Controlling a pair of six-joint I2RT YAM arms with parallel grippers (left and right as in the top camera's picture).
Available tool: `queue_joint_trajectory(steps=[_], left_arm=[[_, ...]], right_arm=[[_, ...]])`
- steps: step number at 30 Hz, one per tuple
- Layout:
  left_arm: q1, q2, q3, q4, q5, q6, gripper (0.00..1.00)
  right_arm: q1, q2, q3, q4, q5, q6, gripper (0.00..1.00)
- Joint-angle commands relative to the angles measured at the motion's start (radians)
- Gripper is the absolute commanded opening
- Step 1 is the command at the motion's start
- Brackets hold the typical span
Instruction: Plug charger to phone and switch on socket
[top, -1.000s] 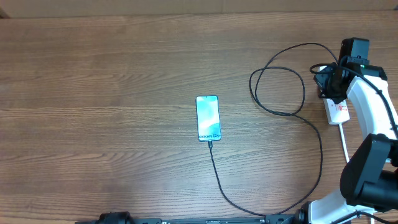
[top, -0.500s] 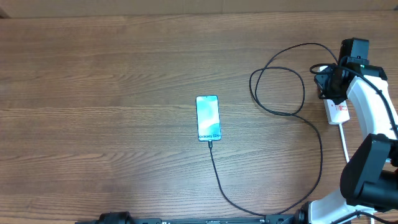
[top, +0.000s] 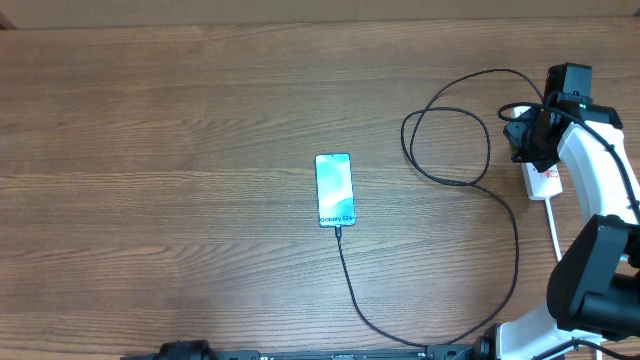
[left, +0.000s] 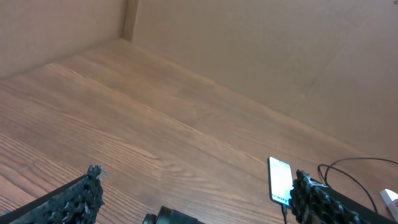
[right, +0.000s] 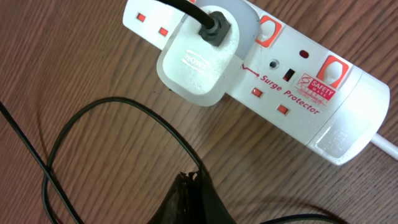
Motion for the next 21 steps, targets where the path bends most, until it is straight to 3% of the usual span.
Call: queue_joint_trajectory(steps=[1, 11, 21], left_arm=[[0.01, -0.004, -0.002, 0.002, -0.01, -0.007, 1.0], [0.01, -0.004, -0.002, 0.002, -0.01, -0.007, 1.0], [0.01, -0.004, -0.002, 0.002, -0.01, -0.007, 1.0]], right_arm=[[-0.002, 0.002, 0.001, -0.005, -0.003, -0.001, 0.04], [-0.016, 0.011, 0.002, 0.004, 0.024, 0.037, 0.04], [-0.172, 0.013, 0.066, -0.042, -0.017, 0.048, 0.04]])
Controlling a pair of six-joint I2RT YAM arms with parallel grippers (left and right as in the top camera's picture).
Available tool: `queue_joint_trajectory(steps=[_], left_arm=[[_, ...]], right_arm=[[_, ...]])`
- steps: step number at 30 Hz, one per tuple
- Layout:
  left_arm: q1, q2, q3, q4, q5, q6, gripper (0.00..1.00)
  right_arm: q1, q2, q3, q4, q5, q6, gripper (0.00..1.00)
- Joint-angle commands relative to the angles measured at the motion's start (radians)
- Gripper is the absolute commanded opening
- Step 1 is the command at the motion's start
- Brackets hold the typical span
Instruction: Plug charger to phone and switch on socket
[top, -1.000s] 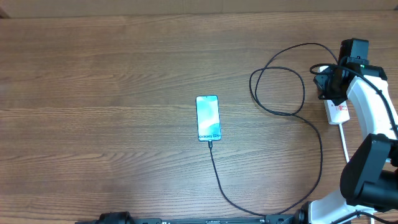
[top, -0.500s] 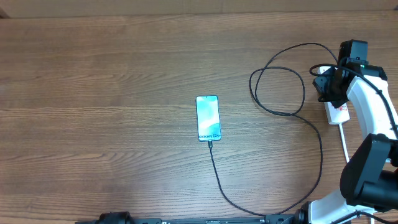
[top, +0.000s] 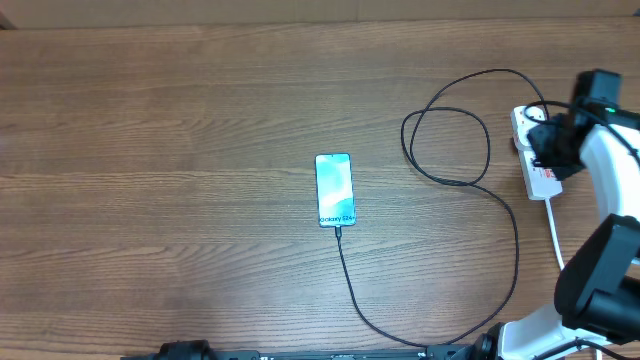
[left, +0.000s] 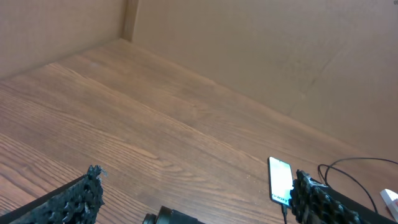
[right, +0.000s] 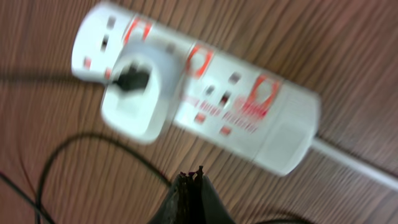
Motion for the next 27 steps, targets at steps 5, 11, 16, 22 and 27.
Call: queue_joint_trajectory(steps=[5, 11, 16, 22, 27], left_arm=[[0.01, -0.004, -0.002, 0.002, -0.01, -0.007, 1.0], [0.01, -0.004, -0.002, 0.002, -0.01, -0.007, 1.0], [0.01, -0.004, -0.002, 0.002, -0.01, -0.007, 1.0], [0.01, -0.004, -0.002, 0.002, -0.01, -0.007, 1.0], [0.01, -0.004, -0.002, 0.002, -0.01, -0.007, 1.0]], right_arm=[[-0.1, 0.047, 0.048, 0.045, 0.002, 0.012, 0.04], [-0.125, 0.113, 0.049, 0.126, -0.078, 0.009, 0.04], [-0.127, 0.148, 0.049, 0.163, -0.1, 0.009, 0.04], [-0.127, 0.214, 0.049, 0.208, -0.108, 0.009, 0.04], [-0.127, 0.227, 0.056, 0.227, -0.123, 0.009, 0.04]])
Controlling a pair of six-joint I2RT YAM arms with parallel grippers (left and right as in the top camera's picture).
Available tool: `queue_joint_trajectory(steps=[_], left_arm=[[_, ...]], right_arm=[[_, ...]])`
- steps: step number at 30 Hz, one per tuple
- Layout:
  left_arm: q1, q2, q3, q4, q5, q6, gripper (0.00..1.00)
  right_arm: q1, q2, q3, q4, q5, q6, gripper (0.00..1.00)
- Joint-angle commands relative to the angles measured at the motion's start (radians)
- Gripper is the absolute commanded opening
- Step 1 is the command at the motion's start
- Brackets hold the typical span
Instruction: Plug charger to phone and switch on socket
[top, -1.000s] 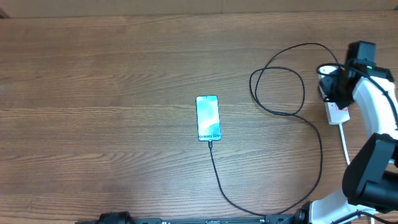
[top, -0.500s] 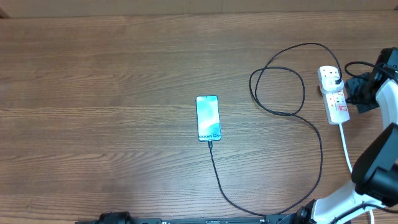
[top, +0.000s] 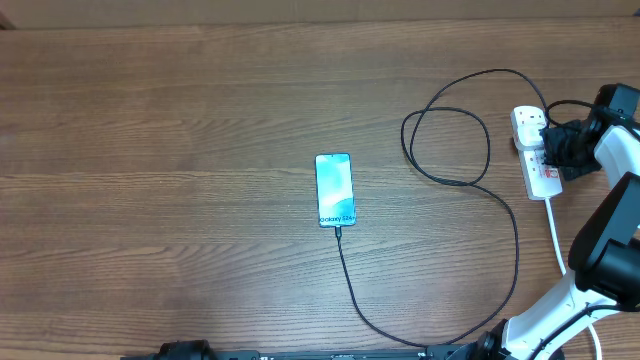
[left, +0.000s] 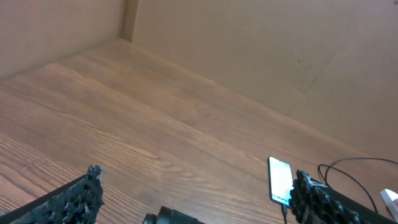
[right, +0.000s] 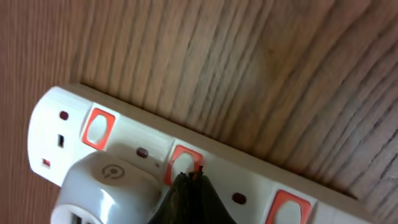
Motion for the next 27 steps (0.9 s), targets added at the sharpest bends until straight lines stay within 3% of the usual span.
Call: queue_joint_trajectory(steps=[1, 21, 27], left_arm=[[0.01, -0.004, -0.002, 0.002, -0.01, -0.007, 1.0], [0.01, -0.004, -0.002, 0.002, -0.01, -0.007, 1.0], [0.01, -0.004, -0.002, 0.002, -0.01, -0.007, 1.0]], right_arm=[[-0.006, 0.008, 0.041, 0.006, -0.027, 0.003, 0.04], [0.014, 0.088, 0.1, -0.033, -0.054, 0.003, 0.04], [0.04, 0.112, 0.101, -0.046, -0.124, -0.073, 0.04]])
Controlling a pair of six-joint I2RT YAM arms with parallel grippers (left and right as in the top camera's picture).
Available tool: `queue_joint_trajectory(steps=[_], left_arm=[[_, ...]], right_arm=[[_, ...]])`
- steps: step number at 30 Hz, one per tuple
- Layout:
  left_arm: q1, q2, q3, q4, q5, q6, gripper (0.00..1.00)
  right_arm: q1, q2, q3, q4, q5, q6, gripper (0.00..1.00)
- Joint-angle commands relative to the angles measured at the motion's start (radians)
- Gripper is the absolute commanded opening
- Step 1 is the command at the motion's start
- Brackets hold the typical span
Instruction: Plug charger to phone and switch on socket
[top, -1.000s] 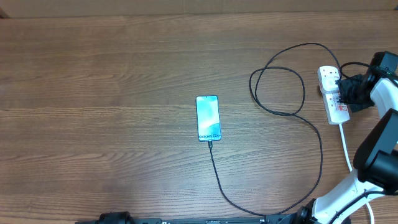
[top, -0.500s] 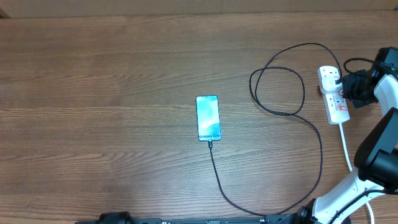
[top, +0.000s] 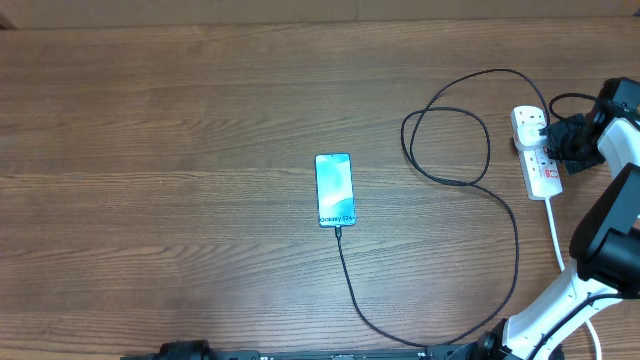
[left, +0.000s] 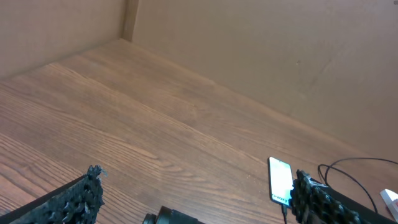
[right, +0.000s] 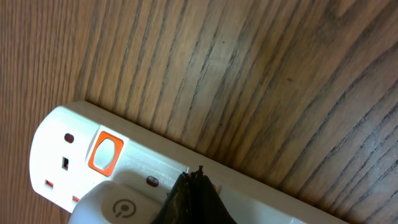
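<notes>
The phone (top: 334, 189) lies mid-table with its screen lit and the black charger cable (top: 470, 185) plugged into its near end; it also shows in the left wrist view (left: 279, 179). The cable loops to the white charger plug (right: 115, 208) seated in the white power strip (top: 534, 150) at the right edge. My right gripper (right: 194, 175) is shut, its closed tip pressed on the strip (right: 74, 134) over the second orange switch, beside the plug. The first orange switch (right: 104, 152) is uncovered. My left gripper (left: 193, 190) stands open low over the near table, holding nothing.
Cardboard walls close off the far and left sides of the wooden table (top: 180, 150). The strip's white lead (top: 553, 228) runs toward the near right edge. The right arm (top: 620, 180) hangs over the table's right edge.
My right gripper's tip has come closer onto the strip and now covers the second orange switch, which showed just above the tip before. Phone, cable and left arm have not moved.
My right gripper was shut above the strip's socket face, near the plug. It then stood farther right, blurred in motion. Afterwards it was low at the strip's switch side, tip at the second switch, and now it presses there. The phone stayed lit throughout.
</notes>
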Motion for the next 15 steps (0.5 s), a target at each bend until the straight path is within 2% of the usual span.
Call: queue_joint_trajectory(steps=[1, 15], left_arm=[[0.01, -0.004, -0.002, 0.002, -0.01, -0.007, 1.0], [0.01, -0.004, -0.002, 0.002, -0.01, -0.007, 1.0]], right_arm=[[0.045, 0.036, 0.011, -0.021, -0.119, -0.04, 0.04], [0.034, 0.016, 0.104, -0.088, -0.124, -0.047, 0.04]])
